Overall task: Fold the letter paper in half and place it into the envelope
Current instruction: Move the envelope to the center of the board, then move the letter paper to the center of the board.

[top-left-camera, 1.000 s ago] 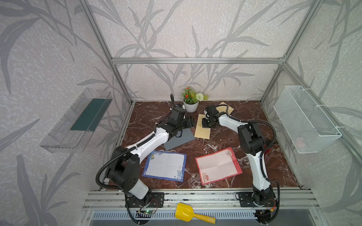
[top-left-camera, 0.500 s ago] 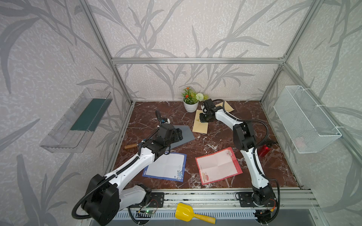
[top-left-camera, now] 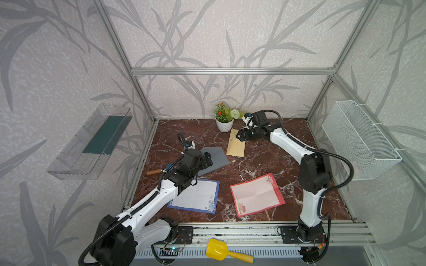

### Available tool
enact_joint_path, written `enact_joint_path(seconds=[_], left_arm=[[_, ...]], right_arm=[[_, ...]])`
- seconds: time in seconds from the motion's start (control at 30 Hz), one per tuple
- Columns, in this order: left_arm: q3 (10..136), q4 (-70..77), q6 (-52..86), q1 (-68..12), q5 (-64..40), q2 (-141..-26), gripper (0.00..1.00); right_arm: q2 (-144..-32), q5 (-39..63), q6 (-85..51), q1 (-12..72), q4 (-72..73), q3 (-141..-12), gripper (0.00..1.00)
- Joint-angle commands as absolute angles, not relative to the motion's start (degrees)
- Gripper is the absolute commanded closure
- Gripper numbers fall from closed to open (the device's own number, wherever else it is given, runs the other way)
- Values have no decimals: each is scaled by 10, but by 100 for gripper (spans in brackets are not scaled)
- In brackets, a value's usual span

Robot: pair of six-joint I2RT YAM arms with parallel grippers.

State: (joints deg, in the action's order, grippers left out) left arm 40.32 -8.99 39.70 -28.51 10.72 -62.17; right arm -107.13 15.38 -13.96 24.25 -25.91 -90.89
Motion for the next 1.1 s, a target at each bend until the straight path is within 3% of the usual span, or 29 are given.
enact_joint_path(seconds=[0.0,0.23,0.43,0.53,1.07], left_arm=[[393,-78,404,-281,123,-609,4],[392,-70,394,-276,99,-622,4],[379,-66,401,-275,99,-618,4],[373,-57,407,-275,95,-617,4],[358,-59,425,-276,82,-604,4]], right_arm=[[-952,166,-146,241,-223,-767,17],[-691,135,-176,267,-325,-523,7],[-553,58,-311,381,-397,-423,7],[-549,37,-355,419,-385,-382,7],[-721,59,-383,433,-232,-366,11]])
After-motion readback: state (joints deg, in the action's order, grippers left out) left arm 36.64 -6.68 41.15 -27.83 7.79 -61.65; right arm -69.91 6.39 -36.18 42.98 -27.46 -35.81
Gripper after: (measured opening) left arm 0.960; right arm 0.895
